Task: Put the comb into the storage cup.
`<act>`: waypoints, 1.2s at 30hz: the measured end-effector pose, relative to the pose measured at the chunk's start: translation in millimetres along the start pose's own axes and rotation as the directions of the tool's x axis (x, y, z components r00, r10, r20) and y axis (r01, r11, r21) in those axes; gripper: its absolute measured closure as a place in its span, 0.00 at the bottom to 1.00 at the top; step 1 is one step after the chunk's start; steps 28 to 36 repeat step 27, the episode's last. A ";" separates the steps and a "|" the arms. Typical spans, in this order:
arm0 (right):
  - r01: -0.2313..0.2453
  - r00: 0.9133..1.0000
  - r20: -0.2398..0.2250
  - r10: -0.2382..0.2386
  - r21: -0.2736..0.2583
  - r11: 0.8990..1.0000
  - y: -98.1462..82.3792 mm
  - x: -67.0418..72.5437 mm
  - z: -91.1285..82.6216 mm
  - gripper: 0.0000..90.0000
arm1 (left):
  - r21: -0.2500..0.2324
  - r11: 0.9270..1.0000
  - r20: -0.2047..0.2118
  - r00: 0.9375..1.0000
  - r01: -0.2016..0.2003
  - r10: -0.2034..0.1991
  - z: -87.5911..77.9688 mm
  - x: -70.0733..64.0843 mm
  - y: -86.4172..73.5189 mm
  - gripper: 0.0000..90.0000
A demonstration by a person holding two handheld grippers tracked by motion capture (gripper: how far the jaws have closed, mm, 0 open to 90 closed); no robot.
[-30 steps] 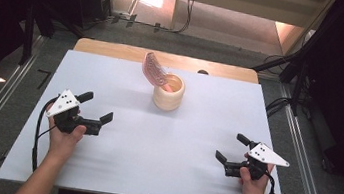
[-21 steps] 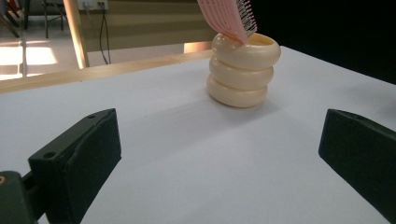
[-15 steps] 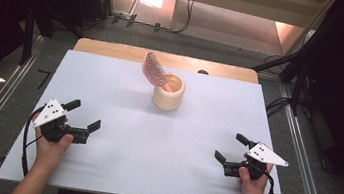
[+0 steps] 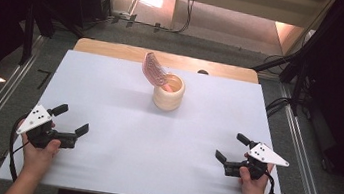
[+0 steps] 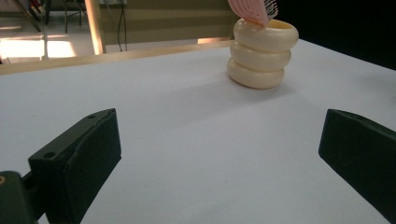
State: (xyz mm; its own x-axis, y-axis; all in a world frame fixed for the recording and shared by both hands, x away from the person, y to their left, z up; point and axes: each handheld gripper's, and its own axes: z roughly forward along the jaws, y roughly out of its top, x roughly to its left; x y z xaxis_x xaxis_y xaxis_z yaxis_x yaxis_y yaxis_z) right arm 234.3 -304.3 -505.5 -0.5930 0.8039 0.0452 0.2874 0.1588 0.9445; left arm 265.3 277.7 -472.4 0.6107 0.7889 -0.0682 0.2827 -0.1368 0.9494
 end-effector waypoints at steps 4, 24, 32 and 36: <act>0.000 1.000 0.005 0.000 -0.002 1.000 0.0 -1.3 -1.3 0.00 | 0.006 1.000 -0.008 1.000 0.007 -0.007 -6.9 3.5 -3.8 0.00; -0.009 1.000 0.018 0.009 -0.006 1.000 -1.5 -5.6 -4.8 0.00 | 0.013 1.000 -0.023 0.999 0.027 -0.027 -26.8 13.9 -14.7 0.00; -0.015 1.000 0.021 0.015 -0.002 1.000 -2.1 -5.5 -5.1 0.00 | 0.014 1.000 -0.029 0.999 0.027 -0.026 -25.9 13.5 -14.3 0.00; -0.015 1.000 0.021 0.015 -0.002 1.000 -2.1 -5.5 -5.1 0.00 | 0.014 1.000 -0.029 0.999 0.027 -0.026 -25.9 13.5 -14.3 0.00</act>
